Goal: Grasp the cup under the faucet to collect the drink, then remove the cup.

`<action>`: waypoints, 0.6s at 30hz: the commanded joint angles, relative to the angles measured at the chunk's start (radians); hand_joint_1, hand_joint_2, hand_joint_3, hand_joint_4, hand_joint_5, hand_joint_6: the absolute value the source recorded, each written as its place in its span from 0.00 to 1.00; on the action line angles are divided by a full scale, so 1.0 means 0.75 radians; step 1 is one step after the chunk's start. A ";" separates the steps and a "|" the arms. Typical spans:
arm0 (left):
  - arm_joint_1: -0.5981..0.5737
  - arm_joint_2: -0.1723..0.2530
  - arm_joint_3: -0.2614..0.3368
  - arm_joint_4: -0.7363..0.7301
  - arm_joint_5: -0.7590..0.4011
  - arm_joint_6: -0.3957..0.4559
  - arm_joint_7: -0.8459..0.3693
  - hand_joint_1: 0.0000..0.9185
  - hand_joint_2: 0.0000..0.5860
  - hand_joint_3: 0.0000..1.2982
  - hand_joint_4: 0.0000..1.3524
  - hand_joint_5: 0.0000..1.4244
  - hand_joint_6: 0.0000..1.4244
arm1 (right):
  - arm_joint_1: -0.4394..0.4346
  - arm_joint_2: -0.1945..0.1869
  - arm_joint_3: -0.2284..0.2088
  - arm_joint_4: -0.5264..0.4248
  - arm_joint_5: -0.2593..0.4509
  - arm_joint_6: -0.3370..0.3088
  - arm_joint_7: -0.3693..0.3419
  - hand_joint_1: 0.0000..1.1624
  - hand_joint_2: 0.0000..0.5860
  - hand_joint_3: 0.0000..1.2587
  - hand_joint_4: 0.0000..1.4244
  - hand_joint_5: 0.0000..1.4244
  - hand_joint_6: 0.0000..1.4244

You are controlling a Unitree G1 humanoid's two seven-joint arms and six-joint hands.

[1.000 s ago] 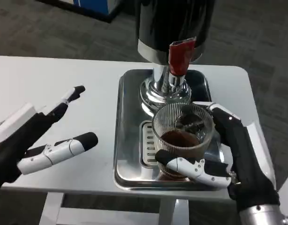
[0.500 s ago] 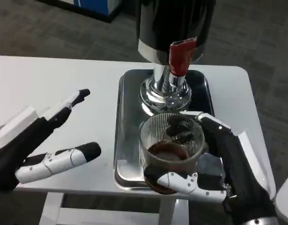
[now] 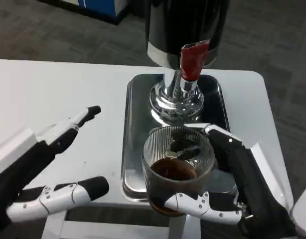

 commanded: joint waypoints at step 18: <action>0.135 0.089 0.042 -0.148 0.135 -0.302 -0.129 0.00 0.12 0.00 0.00 0.00 0.00 | 0.043 -0.057 -0.035 -0.201 0.076 0.055 0.142 0.75 0.25 0.55 0.49 0.63 0.71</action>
